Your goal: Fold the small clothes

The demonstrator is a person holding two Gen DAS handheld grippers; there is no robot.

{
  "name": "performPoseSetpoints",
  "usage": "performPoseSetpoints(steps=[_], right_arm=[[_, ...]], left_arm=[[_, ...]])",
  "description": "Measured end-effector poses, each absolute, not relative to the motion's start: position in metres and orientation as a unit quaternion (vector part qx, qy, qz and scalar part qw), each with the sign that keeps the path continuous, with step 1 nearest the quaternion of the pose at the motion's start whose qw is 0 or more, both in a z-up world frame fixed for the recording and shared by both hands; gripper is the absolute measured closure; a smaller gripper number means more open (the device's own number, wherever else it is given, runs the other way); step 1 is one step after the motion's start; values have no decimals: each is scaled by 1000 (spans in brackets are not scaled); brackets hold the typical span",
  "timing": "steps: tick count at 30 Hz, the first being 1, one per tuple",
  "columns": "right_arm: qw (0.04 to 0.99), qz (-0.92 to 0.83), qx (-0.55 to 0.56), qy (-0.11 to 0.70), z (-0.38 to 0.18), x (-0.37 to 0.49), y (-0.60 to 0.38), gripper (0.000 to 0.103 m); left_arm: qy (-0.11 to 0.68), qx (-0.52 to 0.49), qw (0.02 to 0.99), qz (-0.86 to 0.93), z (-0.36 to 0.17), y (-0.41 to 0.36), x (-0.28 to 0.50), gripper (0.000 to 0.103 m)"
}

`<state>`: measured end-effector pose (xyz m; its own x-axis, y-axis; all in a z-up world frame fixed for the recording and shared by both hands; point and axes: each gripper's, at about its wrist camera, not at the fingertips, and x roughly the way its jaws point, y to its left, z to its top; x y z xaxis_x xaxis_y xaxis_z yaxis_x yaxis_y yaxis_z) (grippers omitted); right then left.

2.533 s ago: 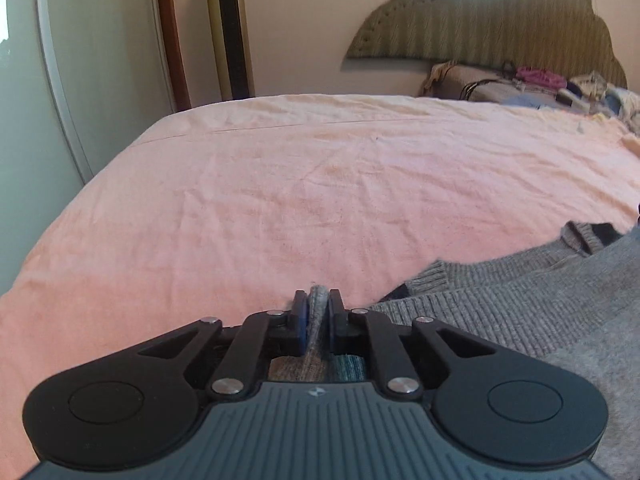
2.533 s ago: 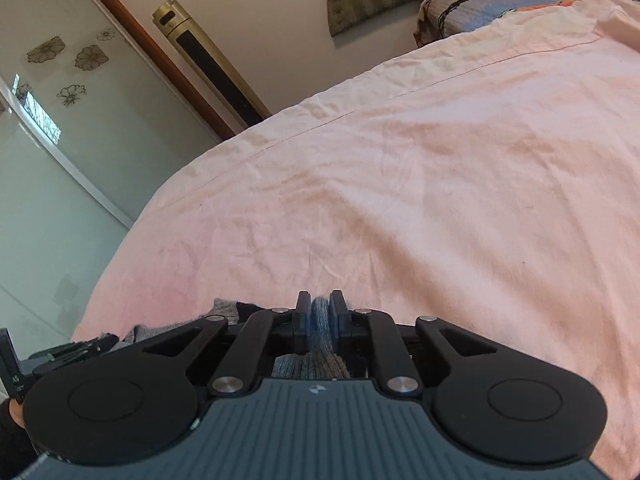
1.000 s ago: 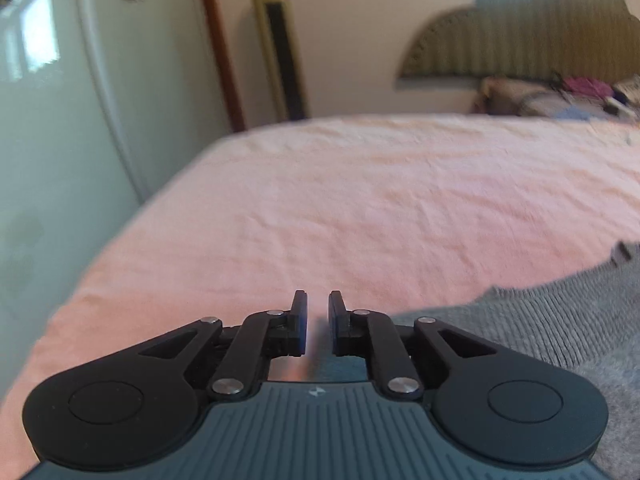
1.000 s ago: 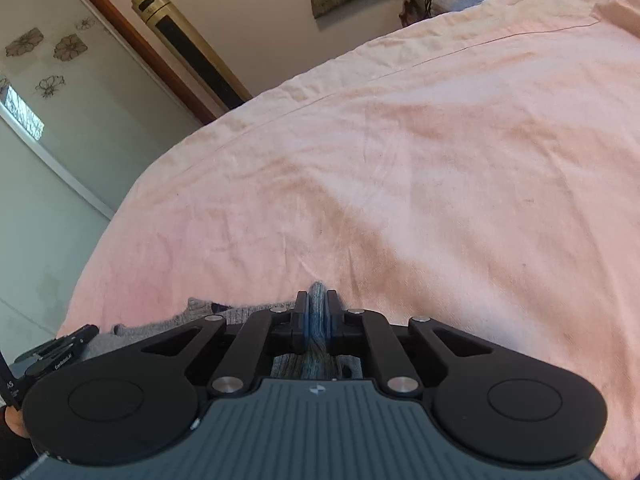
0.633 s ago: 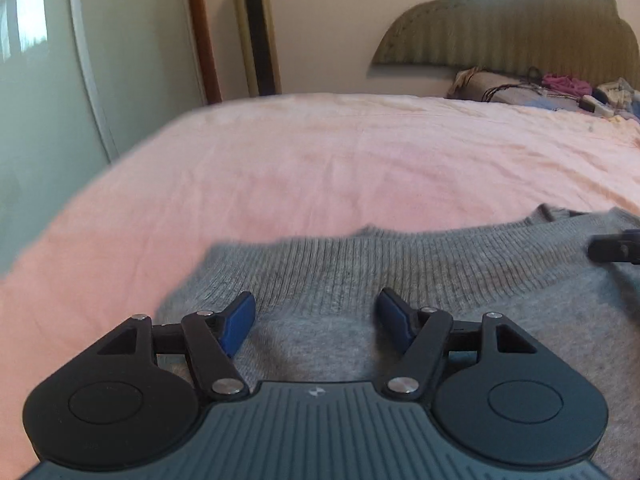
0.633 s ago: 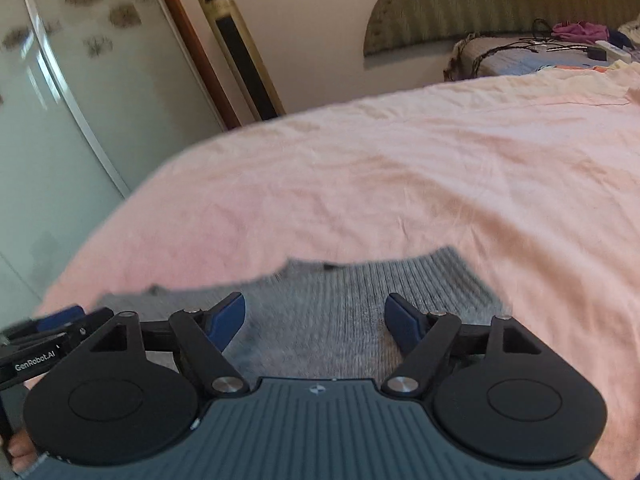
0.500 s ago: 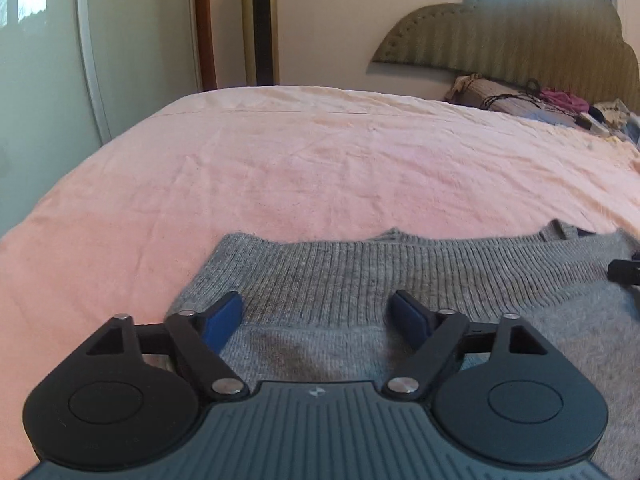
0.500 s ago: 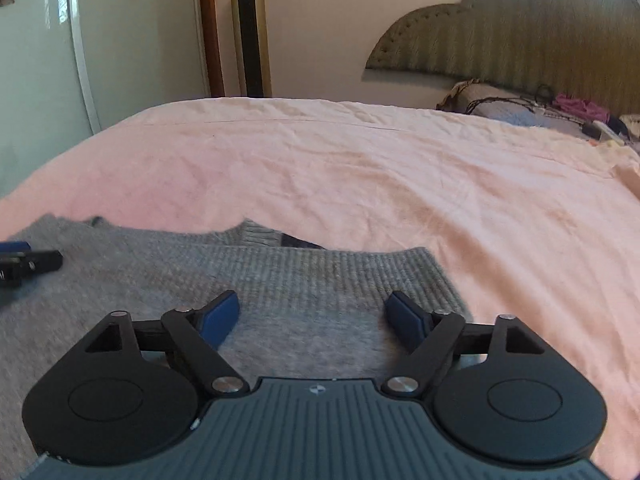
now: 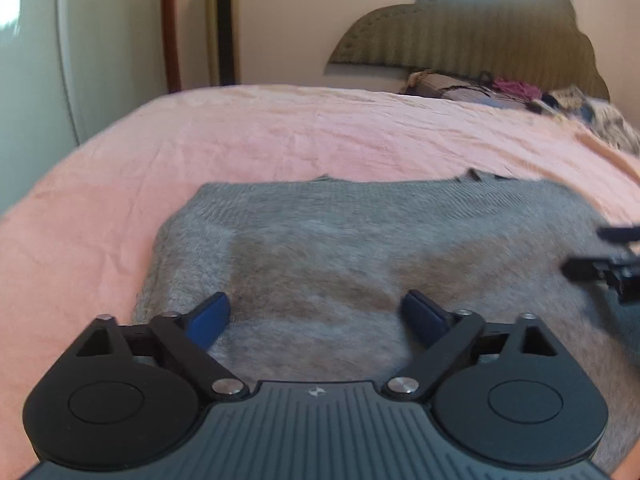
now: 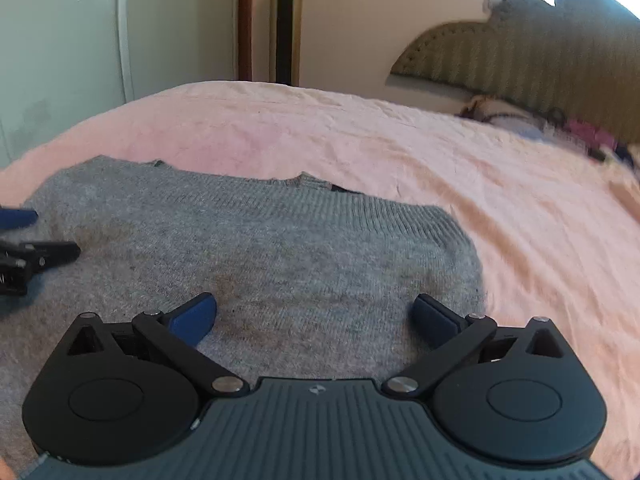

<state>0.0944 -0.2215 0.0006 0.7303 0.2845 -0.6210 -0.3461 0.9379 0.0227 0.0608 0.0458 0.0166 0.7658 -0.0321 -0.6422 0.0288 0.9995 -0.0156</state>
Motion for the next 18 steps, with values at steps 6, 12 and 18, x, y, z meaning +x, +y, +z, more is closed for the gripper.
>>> performPoseSetpoints(steps=[6,12,18], right_arm=[[937,132,-12,325,16,78,-233,1],[855,176,347,342,20,-33,-352,0],[828,143,405,361,-7,-79,-364,0]], left_arm=[[326,-45,944,-13,38,59,25,1],[298,-346,889,-14,39,123,-102,1],[315,-445,838,-17,15,119,-113,0]])
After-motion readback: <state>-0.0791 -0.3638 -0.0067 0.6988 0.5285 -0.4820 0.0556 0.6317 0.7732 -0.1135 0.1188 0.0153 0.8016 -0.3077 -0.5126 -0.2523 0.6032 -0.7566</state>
